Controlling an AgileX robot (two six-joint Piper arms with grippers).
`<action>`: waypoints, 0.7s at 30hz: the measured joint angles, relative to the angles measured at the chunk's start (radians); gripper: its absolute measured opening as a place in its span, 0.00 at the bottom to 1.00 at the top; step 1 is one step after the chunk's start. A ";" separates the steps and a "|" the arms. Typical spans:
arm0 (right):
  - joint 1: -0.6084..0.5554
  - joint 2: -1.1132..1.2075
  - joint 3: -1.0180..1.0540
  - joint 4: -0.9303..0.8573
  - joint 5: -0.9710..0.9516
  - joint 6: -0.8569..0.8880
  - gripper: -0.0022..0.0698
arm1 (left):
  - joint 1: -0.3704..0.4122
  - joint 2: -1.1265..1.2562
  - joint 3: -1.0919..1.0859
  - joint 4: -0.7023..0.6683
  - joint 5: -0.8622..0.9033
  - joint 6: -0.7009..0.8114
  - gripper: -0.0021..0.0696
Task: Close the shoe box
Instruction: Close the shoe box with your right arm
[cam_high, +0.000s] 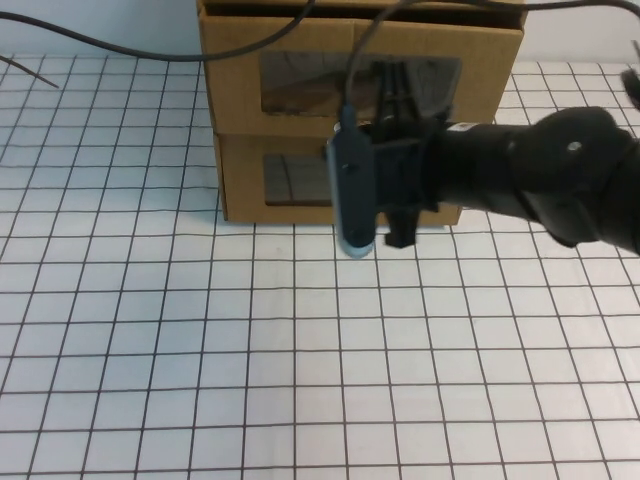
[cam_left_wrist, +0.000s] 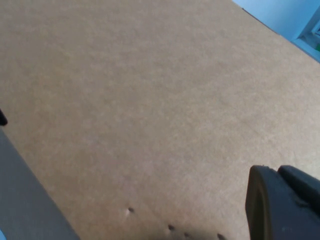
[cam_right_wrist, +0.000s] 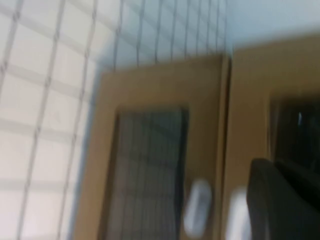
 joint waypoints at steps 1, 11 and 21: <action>-0.015 -0.004 0.013 0.003 -0.016 -0.002 0.01 | 0.000 0.000 0.000 0.000 0.000 0.000 0.03; -0.231 0.067 -0.068 0.008 -0.060 -0.007 0.01 | 0.000 0.000 0.000 0.000 0.001 0.000 0.03; -0.246 0.141 -0.183 0.014 0.063 -0.012 0.01 | 0.000 0.000 -0.001 0.000 0.001 0.001 0.03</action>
